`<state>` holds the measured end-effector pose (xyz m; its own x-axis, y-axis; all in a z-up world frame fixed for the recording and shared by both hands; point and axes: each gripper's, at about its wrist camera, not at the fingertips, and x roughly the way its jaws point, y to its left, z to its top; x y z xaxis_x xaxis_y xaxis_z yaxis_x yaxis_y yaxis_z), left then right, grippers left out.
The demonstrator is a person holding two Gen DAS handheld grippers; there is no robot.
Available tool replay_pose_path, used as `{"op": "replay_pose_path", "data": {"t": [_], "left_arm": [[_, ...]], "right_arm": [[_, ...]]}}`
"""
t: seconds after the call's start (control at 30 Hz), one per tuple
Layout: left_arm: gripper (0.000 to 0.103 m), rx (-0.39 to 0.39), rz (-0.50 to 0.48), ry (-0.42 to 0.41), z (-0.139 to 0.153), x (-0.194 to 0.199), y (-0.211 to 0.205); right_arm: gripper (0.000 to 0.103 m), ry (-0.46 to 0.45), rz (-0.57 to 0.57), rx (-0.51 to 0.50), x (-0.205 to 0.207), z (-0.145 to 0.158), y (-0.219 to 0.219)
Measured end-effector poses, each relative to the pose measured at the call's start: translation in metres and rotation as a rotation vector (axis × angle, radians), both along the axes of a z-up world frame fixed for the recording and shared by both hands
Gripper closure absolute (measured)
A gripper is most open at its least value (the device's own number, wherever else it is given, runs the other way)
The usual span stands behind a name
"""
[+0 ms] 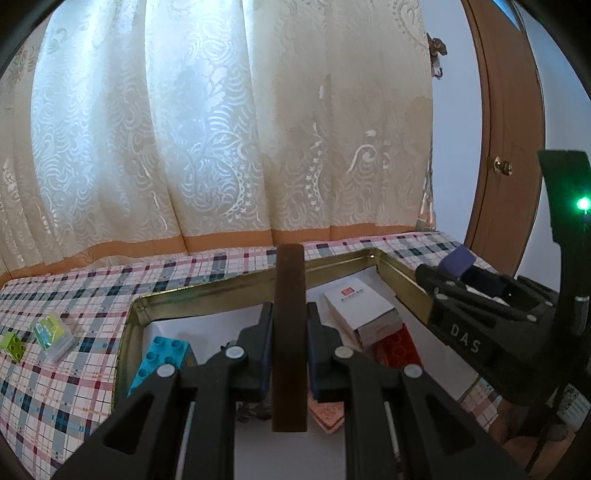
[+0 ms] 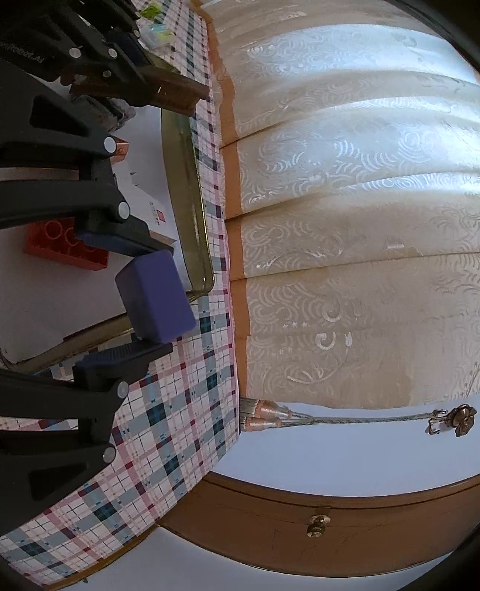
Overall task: Organize rigid objects
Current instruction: 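Lower the purple block into the tray while the left gripper lowers the brown bar there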
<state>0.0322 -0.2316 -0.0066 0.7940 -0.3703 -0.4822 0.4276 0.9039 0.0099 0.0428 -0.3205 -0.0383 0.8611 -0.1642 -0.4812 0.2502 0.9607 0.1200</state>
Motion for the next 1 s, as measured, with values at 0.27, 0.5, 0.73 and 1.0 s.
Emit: {"op": "replay_pose_path", "data": {"t": [0.27,0.5,0.73,1.0], "left_arm": [[0.089,0.027,-0.002,0.034,-0.008,0.004,-0.006],[0.089,0.038,0.012,0.083,-0.015,0.013,-0.010],[0.089,0.051,0.018,0.135,-0.023,0.020,-0.012],[0.089,0.078,0.036,0.140,-0.024,0.024,-0.015]], "right_arm": [[0.056,0.052,0.013,0.001,0.009,-0.008,0.003],[0.056,0.085,0.013,-0.018,0.016,-0.012,0.008],[0.056,0.110,0.037,-0.026,0.021,-0.015,0.013],[0.056,0.162,0.066,-0.015,0.029,-0.021,0.019]]}}
